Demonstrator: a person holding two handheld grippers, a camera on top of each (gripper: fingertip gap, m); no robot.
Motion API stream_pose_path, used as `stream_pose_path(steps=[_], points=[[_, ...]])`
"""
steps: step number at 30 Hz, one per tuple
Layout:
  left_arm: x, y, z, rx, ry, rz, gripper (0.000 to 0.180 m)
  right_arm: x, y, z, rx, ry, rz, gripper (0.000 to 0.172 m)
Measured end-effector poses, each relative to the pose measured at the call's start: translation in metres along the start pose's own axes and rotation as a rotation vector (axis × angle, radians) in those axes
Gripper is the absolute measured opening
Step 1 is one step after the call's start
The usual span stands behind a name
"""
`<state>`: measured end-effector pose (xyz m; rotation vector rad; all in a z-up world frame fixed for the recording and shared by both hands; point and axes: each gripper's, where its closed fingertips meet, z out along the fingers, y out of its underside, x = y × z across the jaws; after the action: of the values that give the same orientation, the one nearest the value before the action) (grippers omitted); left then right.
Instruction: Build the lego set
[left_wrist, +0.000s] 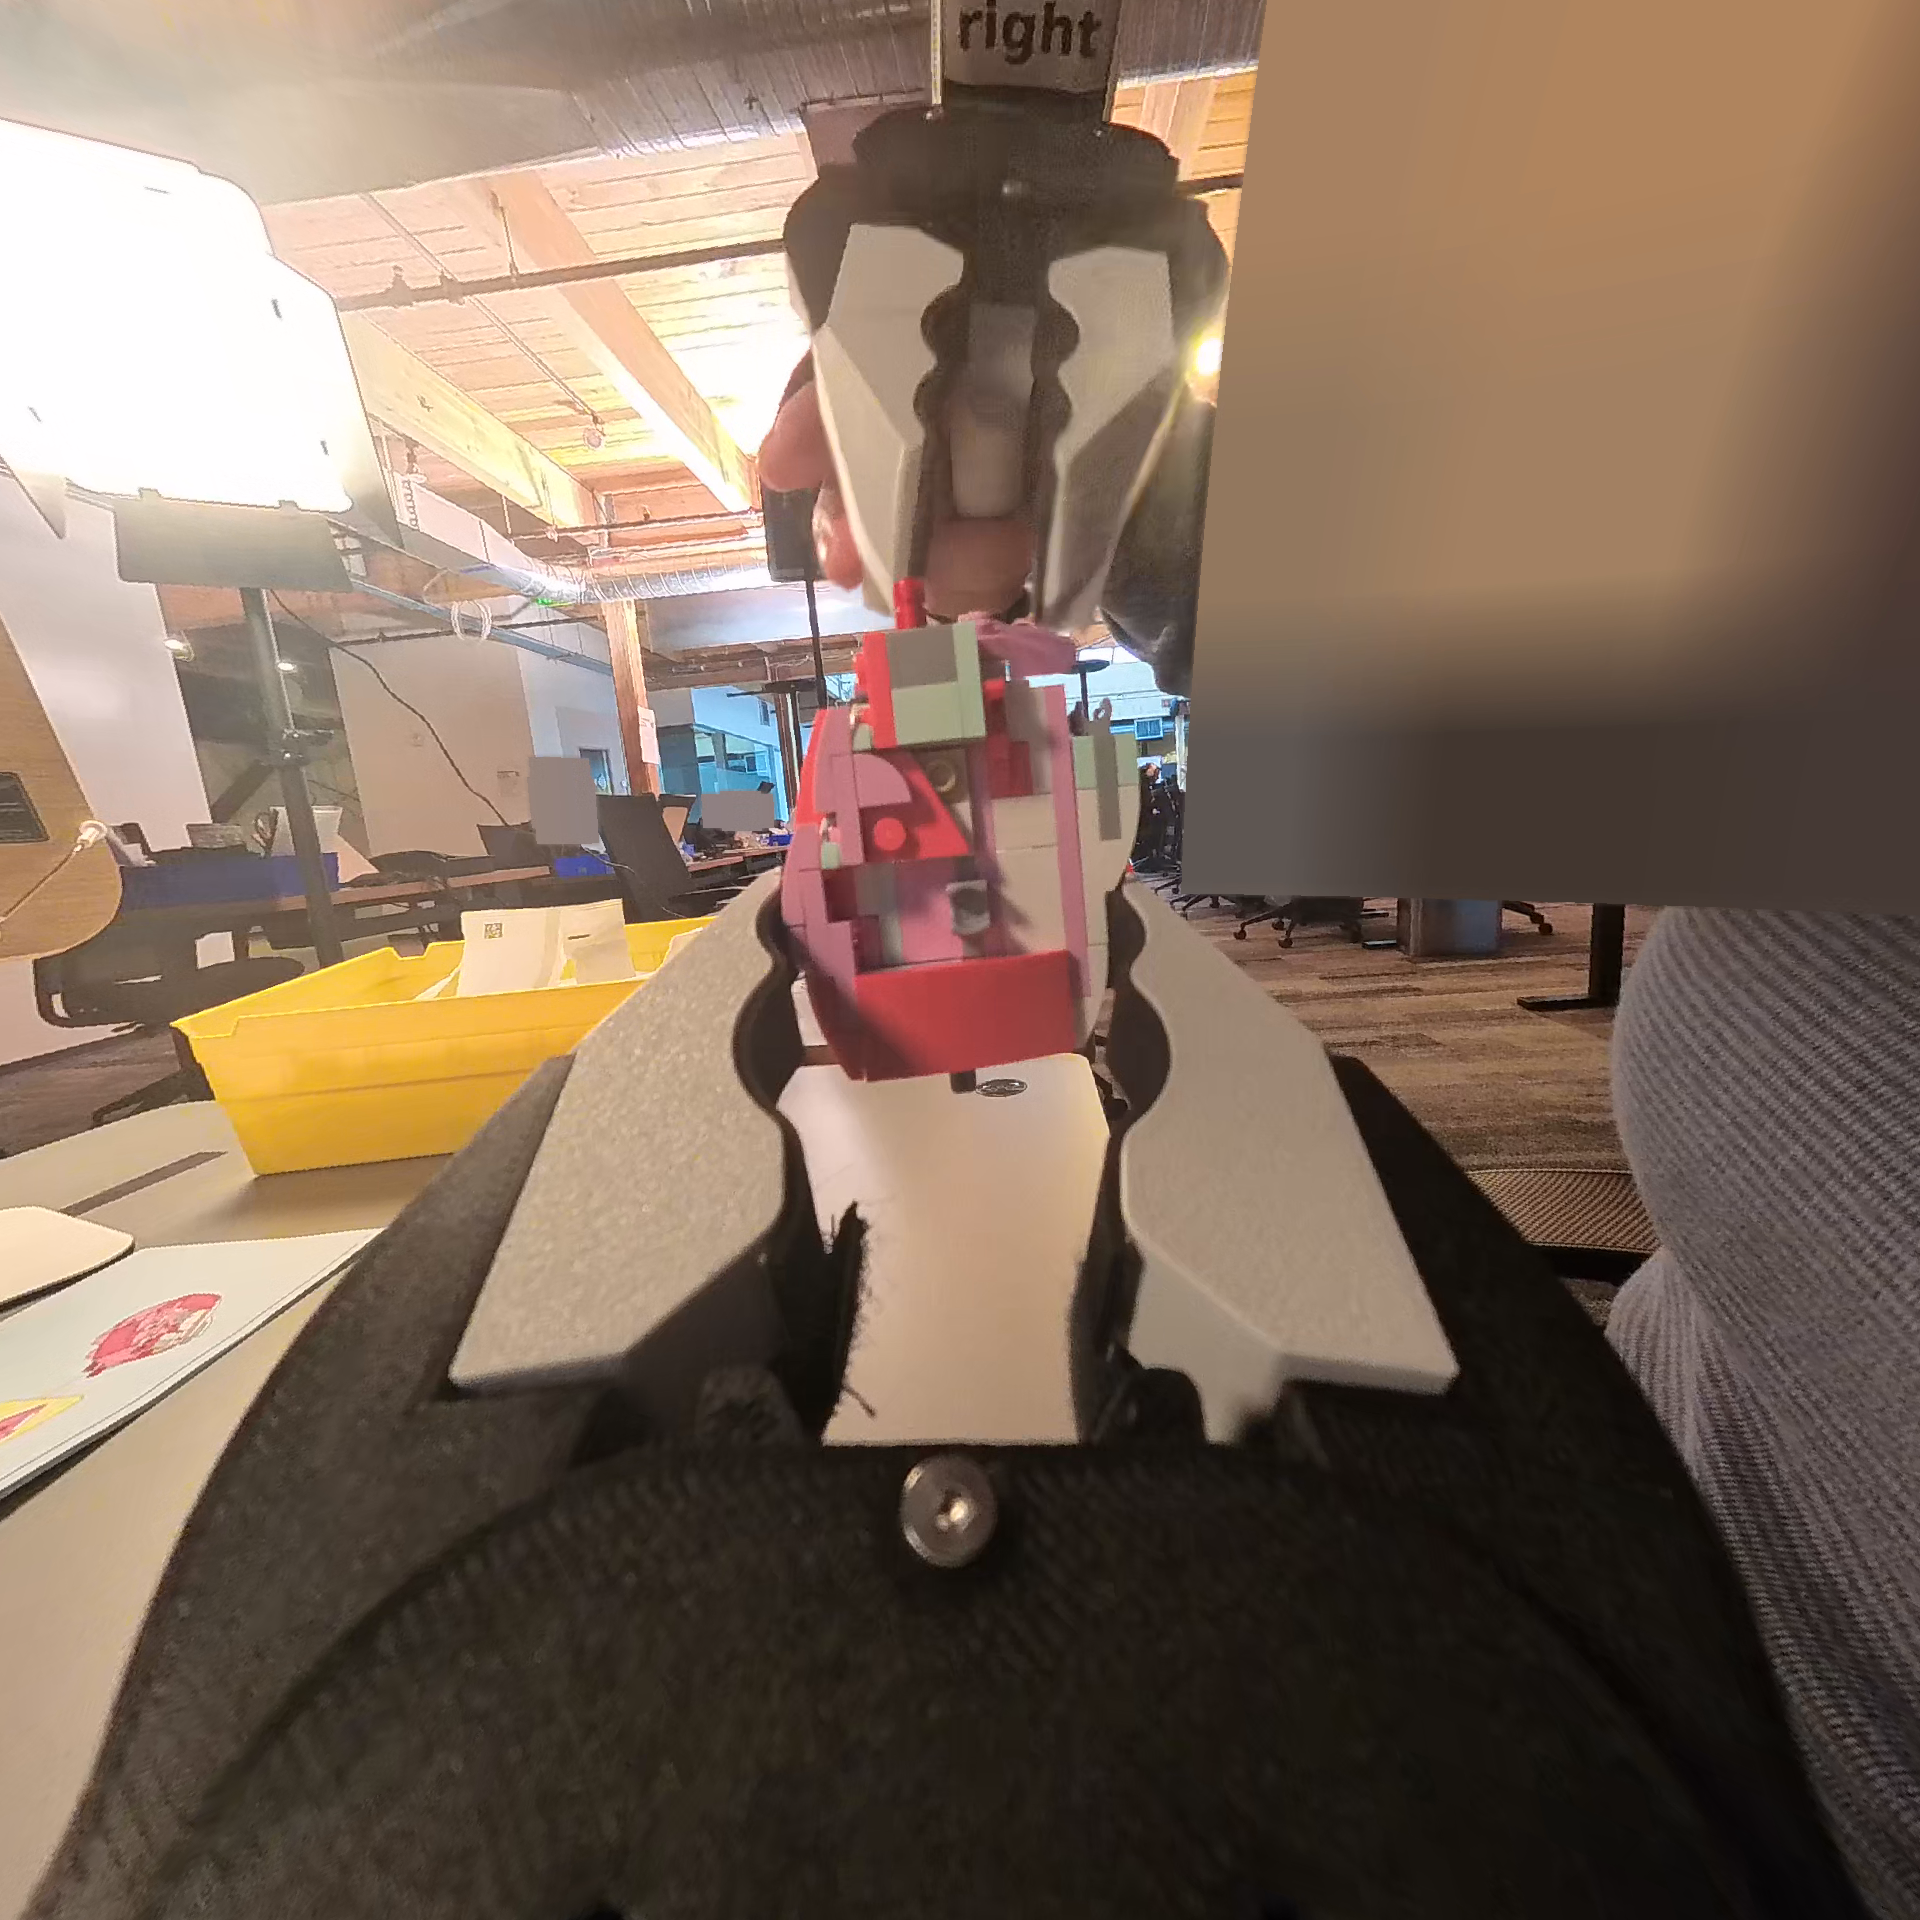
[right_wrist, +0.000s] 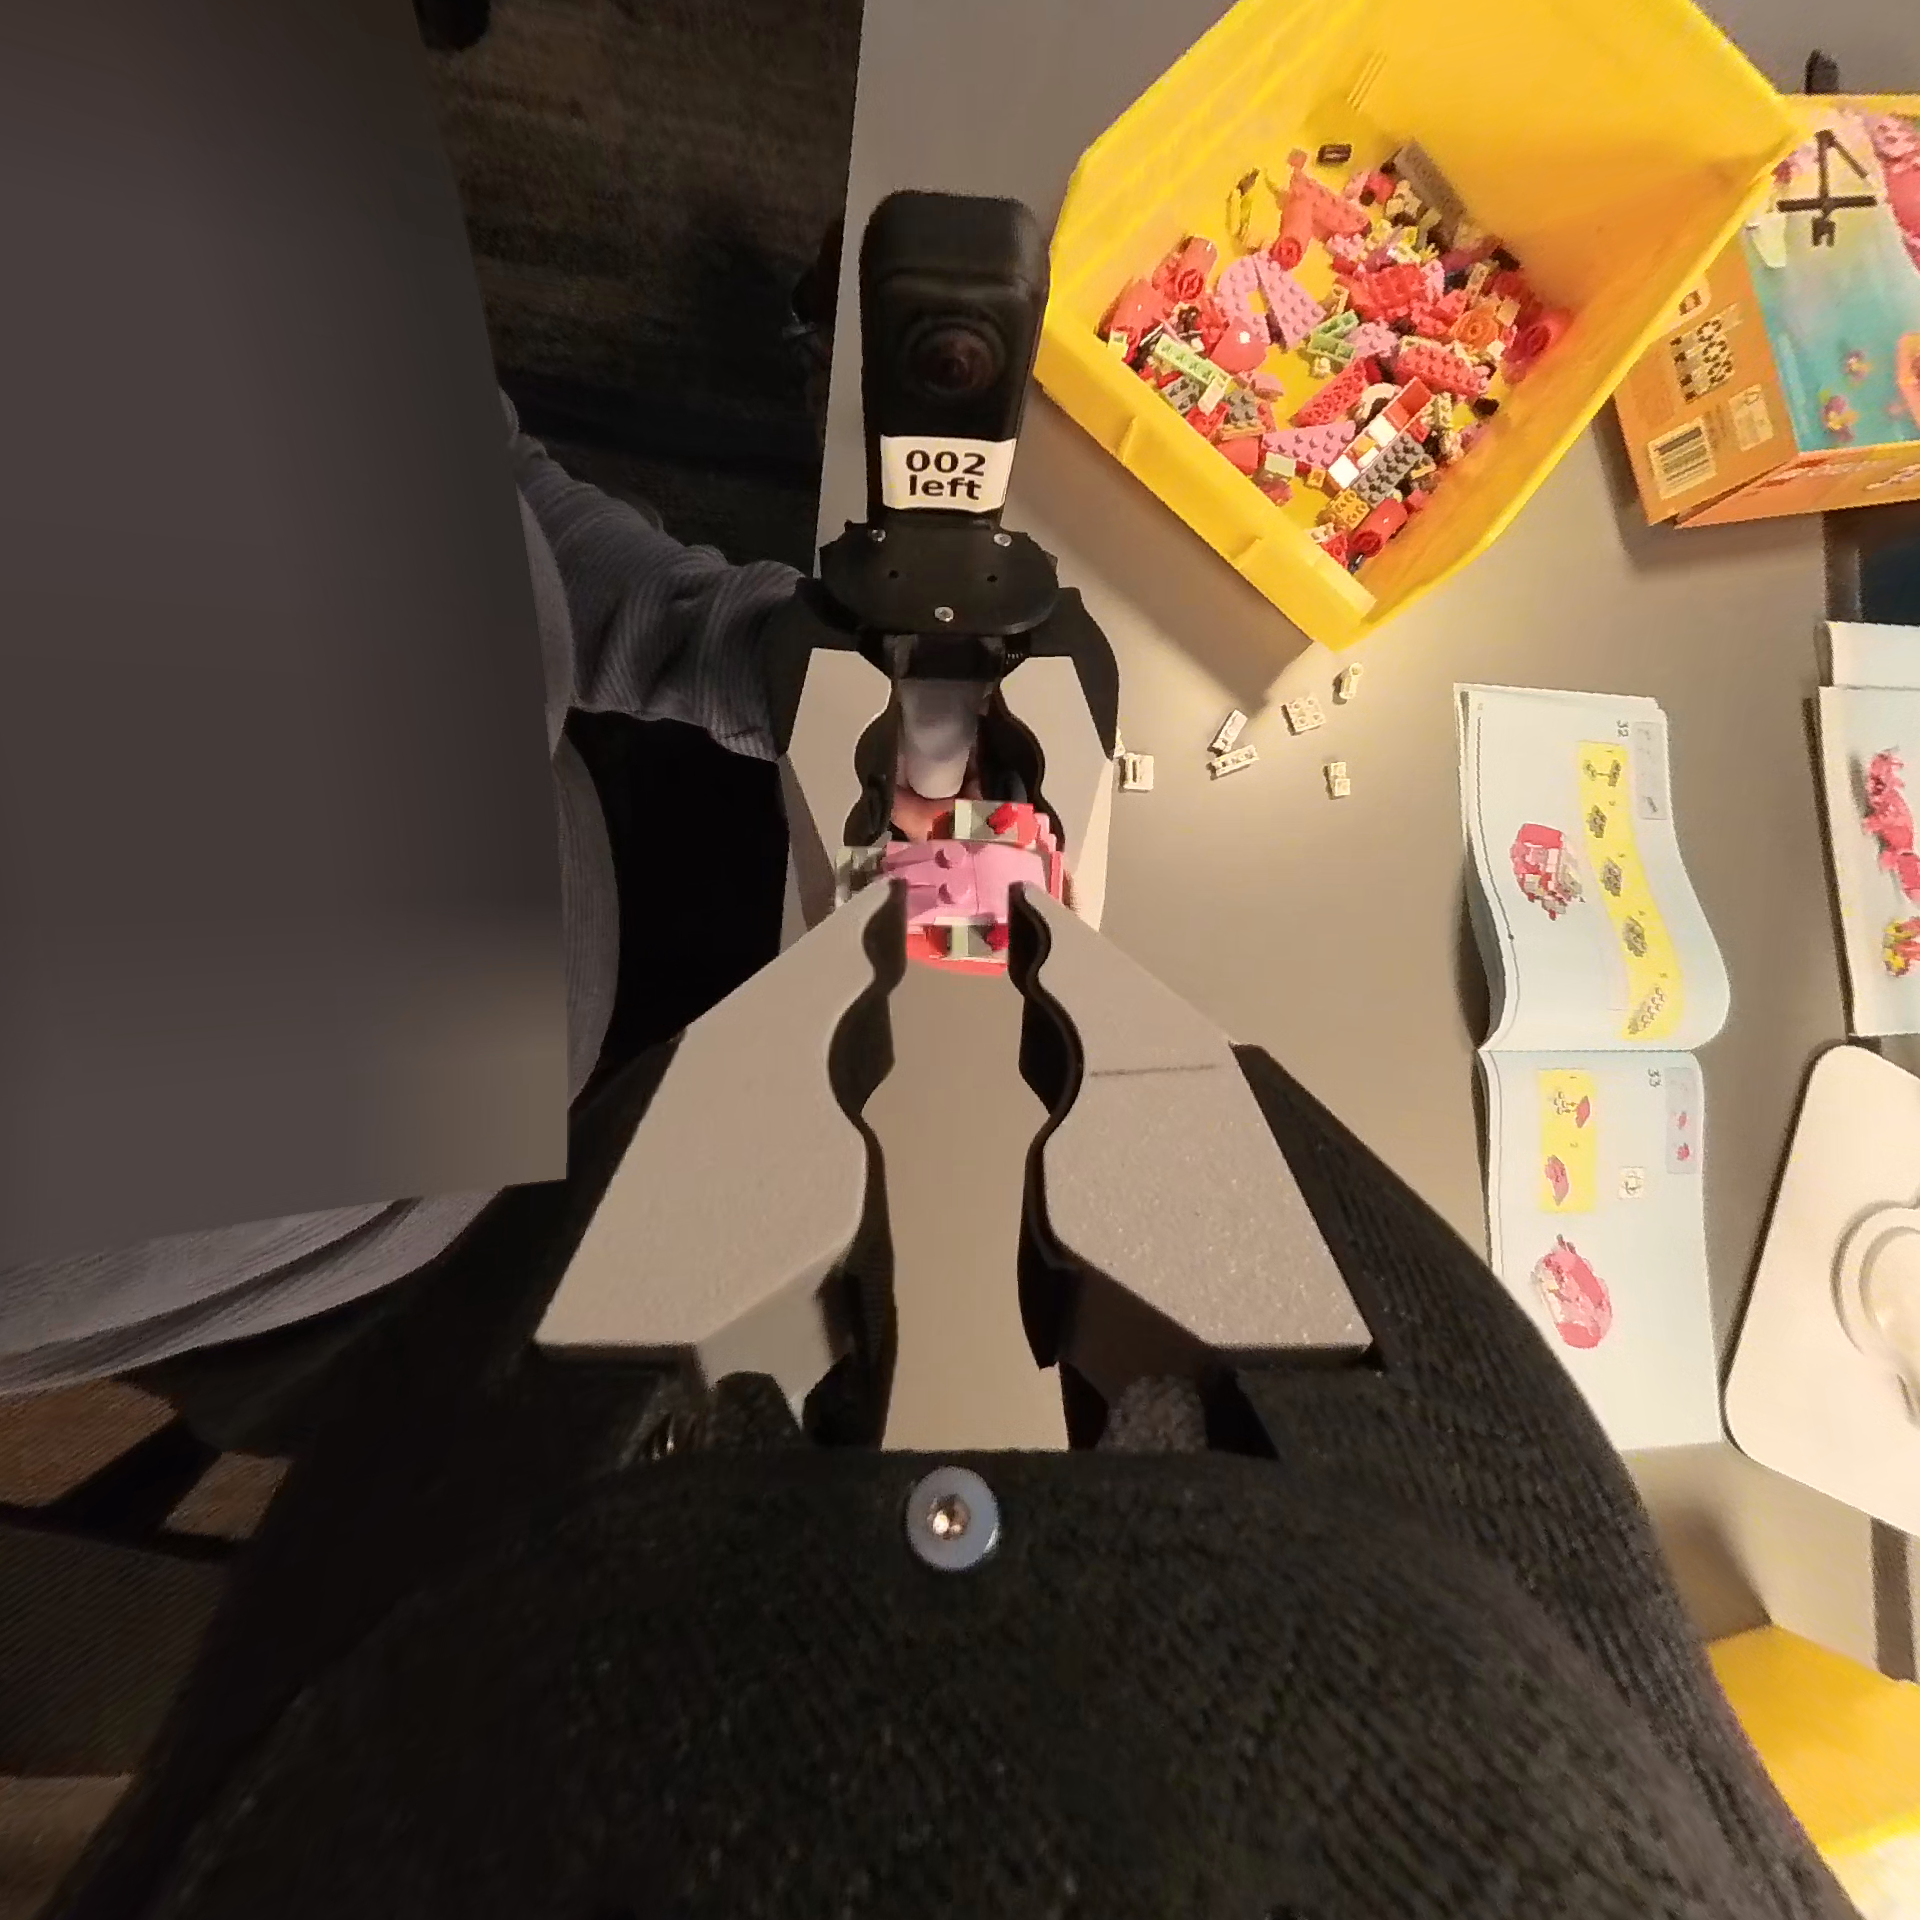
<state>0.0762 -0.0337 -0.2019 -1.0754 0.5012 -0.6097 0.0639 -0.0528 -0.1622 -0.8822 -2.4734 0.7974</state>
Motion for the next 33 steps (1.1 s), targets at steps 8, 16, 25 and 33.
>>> stream_pose_path(steps=[8,16,25,33], points=[[0.001,-0.001,0.000,0.004,0.004,0.001,0.057,-0.003,0.001,0.000,0.014,-0.018,0.007,0.011],[0.003,0.003,0.002,-0.016,0.014,0.007,0.057,-0.006,0.000,0.001,0.000,-0.048,0.041,0.038],[0.007,0.004,0.002,-0.019,0.034,0.017,0.057,-0.007,0.008,0.013,-0.035,-0.098,0.081,0.036],[0.006,-0.003,-0.001,0.021,0.033,-0.004,0.057,-0.001,-0.002,0.014,0.162,-0.027,0.098,0.035]])
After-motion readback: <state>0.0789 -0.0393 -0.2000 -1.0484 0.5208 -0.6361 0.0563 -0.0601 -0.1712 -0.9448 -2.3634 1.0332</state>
